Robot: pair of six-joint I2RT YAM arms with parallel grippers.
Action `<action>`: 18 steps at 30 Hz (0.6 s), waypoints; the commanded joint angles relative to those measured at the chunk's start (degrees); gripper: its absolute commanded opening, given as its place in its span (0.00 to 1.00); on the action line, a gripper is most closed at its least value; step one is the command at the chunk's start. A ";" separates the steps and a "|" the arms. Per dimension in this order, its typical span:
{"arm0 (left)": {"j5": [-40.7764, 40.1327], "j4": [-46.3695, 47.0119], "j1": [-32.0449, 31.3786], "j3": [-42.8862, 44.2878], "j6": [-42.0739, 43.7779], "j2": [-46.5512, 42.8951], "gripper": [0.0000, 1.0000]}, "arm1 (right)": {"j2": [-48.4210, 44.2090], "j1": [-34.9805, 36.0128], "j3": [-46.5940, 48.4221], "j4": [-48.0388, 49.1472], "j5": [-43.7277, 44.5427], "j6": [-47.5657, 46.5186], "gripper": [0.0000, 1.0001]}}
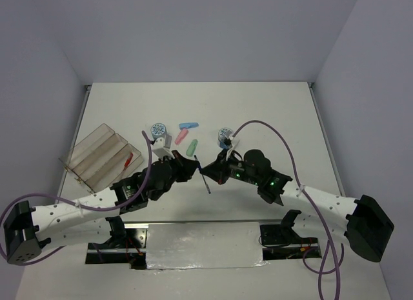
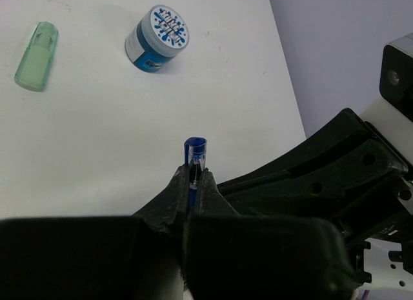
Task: Sort the stationery into containers
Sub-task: Close the pen cap on the pen.
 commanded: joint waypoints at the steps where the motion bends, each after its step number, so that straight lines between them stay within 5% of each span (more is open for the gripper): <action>1: 9.15 -5.26 -2.88 1.87 1.39 -0.12 0.00 | -2.33 -1.20 -1.32 23.02 -0.56 -0.90 0.00; 6: 9.41 -7.54 -2.88 3.45 1.05 1.03 0.15 | -3.39 -1.20 -1.24 21.45 -0.04 -1.07 0.00; 12: 7.83 -7.28 -2.88 3.45 0.43 -1.78 0.60 | -3.13 -1.12 -1.94 20.57 -0.65 -1.68 0.00; 18: 6.69 -10.18 -2.88 11.35 3.94 -0.30 0.69 | -2.34 -1.03 -2.47 21.71 -0.48 -1.77 0.00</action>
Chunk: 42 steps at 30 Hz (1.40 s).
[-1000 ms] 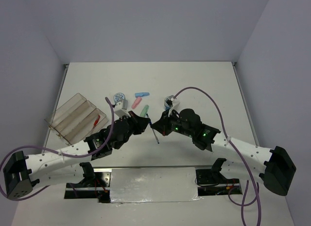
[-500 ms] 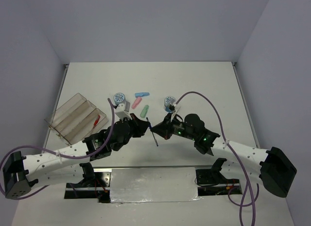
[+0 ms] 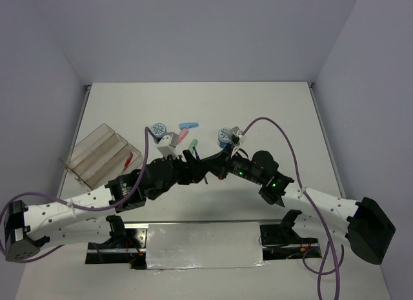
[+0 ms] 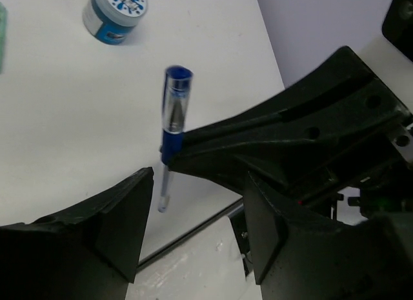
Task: Sort the stationery into containers
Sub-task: Close the pen cap on the pen.
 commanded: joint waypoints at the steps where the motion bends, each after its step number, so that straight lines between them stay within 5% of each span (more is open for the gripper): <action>1: 2.49 -1.91 -0.61 6.13 2.56 0.82 0.70 | -0.91 -0.20 0.90 7.09 1.36 -1.18 0.00; 9: 1.44 -6.22 -0.61 6.15 1.86 -2.15 0.83 | -0.83 -0.37 2.83 4.36 2.85 -4.17 0.00; 18: -9.36 -23.08 -0.61 12.90 -0.07 -6.90 0.92 | -0.83 -0.20 3.36 2.69 2.94 -5.66 0.00; 21: -12.27 -21.19 -0.52 14.41 2.99 -8.40 0.96 | -0.13 -0.20 3.09 3.04 0.84 -4.96 0.00; 28: -12.63 -13.87 0.27 18.97 14.77 -5.51 0.92 | -0.03 -0.11 3.18 2.61 -1.45 -1.10 0.00; 42: -2.70 -9.39 8.44 17.31 15.13 1.53 0.80 | -1.53 0.94 6.26 -3.37 0.48 2.86 0.00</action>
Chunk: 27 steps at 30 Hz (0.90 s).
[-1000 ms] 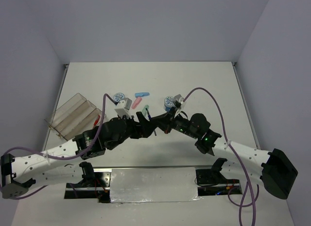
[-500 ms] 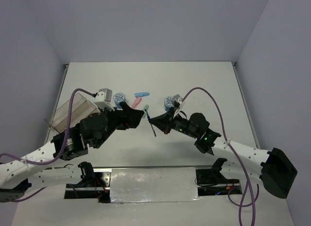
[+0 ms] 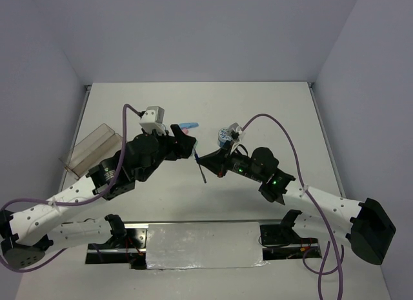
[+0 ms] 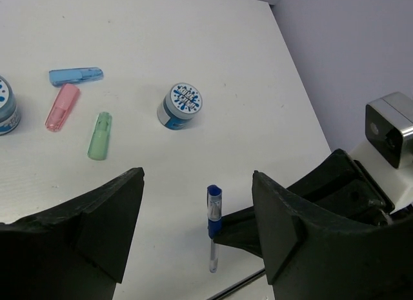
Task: Sort the stationery into containers
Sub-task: Close the pen cap on the pen.
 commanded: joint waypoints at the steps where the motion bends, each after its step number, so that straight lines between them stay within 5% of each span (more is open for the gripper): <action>1: 3.18 4.66 0.90 -0.85 0.40 0.50 0.79 | -0.90 0.46 2.96 -0.33 1.20 1.48 0.00; 24: 8.64 9.59 3.45 -4.02 -1.79 3.66 0.63 | 0.69 1.61 5.60 -3.85 2.87 2.45 0.00; 27: 9.16 9.94 3.45 -4.02 -1.97 4.10 0.55 | 0.69 2.05 5.33 -3.59 3.31 2.54 0.00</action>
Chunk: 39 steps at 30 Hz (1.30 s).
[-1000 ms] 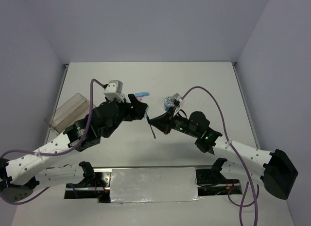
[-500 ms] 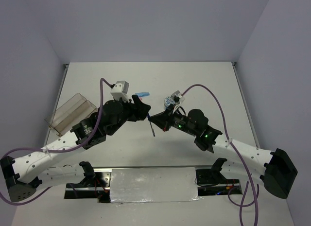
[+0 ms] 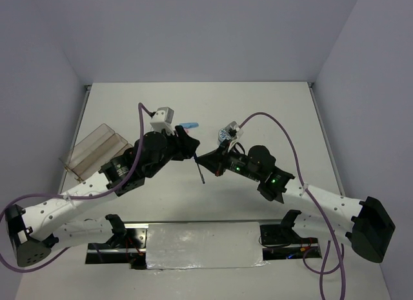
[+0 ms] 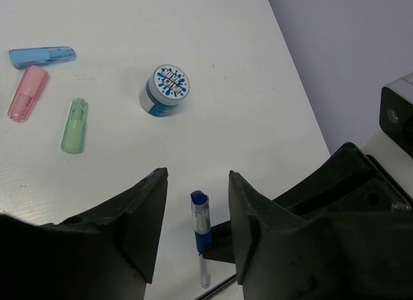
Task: Sort the stationery into containers
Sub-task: Close the pen cap on the pen.
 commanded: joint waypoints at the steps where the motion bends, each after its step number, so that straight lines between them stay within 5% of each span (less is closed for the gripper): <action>1: 1.32 3.78 0.30 -0.19 -0.31 0.61 0.53 | 0.01 0.58 2.25 1.51 -0.78 -0.50 0.00; 8: 1.93 3.86 0.48 -0.90 -0.75 0.87 0.24 | 0.45 0.76 3.03 0.81 0.63 -0.06 0.00; 11: 2.20 3.60 0.48 -1.16 -0.57 0.96 0.00 | 0.10 0.76 3.91 0.02 1.50 0.20 0.00; 39: 7.65 12.02 0.22 -11.53 -4.52 -1.41 0.00 | -0.78 -1.53 11.21 7.04 2.38 0.82 0.00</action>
